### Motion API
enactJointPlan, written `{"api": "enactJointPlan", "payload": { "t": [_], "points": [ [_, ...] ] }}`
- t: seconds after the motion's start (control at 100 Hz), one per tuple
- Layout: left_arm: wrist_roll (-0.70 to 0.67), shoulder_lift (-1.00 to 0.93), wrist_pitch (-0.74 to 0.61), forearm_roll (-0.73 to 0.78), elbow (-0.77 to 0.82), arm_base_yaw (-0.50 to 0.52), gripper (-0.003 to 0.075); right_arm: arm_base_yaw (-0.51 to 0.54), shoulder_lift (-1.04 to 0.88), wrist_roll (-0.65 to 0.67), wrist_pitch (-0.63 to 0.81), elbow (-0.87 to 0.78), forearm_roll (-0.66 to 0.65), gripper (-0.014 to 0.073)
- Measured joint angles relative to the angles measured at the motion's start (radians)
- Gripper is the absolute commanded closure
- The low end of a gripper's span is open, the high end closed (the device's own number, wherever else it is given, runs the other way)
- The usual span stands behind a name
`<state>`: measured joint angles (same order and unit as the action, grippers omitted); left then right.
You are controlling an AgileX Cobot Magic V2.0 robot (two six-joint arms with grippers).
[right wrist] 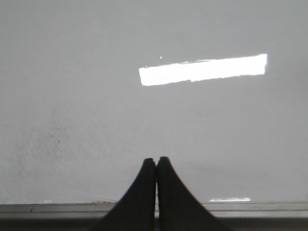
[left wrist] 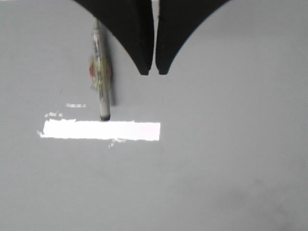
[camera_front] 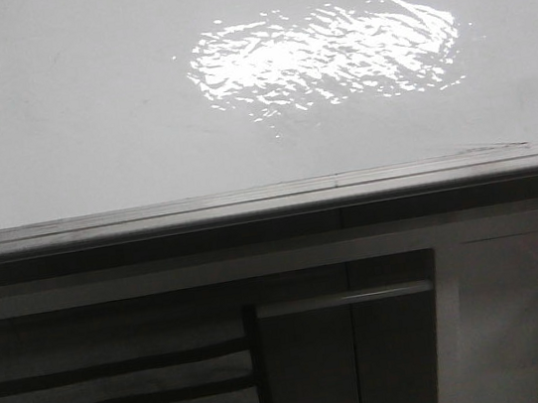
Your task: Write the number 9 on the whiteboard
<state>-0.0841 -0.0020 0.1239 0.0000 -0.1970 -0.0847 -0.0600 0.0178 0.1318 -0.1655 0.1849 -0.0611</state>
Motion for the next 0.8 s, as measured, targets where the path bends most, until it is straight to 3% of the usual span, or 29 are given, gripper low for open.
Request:
{"api": "enactJointPlan", "payload": {
  "t": [0.31,0.8],
  "points": [
    [0.000,0.230,0.184,0.013,-0.295,0.000,0.0741,0.000,0.298,0.000,-0.202,0.286,-0.066,0.0666],
    [0.002,0.311,0.209,0.019,-0.311,0.000,0.0741,0.000,0.428,0.000,-0.223,0.323,-0.075,0.0666]
  ]
}}
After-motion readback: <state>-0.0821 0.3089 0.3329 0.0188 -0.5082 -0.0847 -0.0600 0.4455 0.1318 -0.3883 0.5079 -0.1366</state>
